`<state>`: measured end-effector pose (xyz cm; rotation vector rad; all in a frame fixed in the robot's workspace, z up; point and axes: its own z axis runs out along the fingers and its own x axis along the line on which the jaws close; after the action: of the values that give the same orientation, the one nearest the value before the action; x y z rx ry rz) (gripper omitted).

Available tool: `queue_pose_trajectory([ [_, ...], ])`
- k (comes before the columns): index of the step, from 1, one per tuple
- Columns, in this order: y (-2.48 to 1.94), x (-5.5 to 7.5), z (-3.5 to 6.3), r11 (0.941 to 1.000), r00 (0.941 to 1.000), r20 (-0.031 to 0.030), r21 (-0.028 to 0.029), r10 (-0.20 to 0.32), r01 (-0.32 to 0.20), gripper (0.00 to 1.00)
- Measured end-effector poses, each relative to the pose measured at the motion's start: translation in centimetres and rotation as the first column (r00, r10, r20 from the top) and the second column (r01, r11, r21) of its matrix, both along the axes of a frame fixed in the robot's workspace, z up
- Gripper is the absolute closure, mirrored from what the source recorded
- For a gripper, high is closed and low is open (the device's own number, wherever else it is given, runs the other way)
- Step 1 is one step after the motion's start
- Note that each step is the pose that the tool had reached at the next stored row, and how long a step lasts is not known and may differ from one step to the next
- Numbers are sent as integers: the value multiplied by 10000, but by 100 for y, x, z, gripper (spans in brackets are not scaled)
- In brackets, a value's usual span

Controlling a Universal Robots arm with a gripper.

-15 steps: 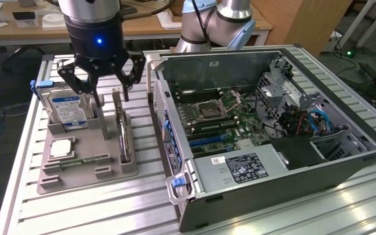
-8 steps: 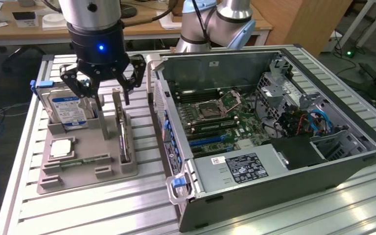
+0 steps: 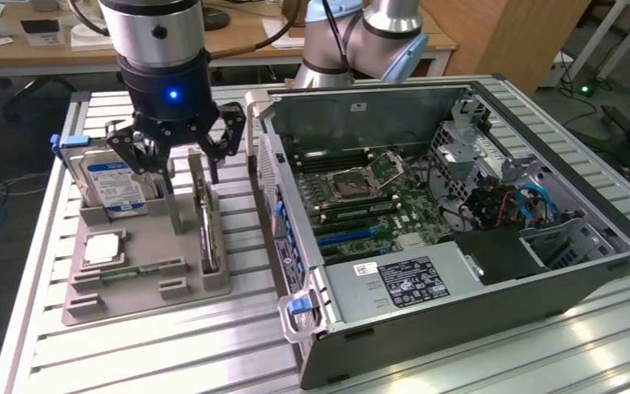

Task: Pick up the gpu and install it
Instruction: 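Pick up the gpu and move the gpu toward the slot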

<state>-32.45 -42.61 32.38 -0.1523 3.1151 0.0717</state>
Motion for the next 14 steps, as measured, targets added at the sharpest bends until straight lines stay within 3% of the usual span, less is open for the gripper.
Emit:
queue_pose_trajectory([
  [10, 5, 8, -181, 9988, 9988, -1, -1, -481, 481, 41],
  [14, -22, 11, -252, 9988, 9988, -2, -2, -489, 489, 41],
])
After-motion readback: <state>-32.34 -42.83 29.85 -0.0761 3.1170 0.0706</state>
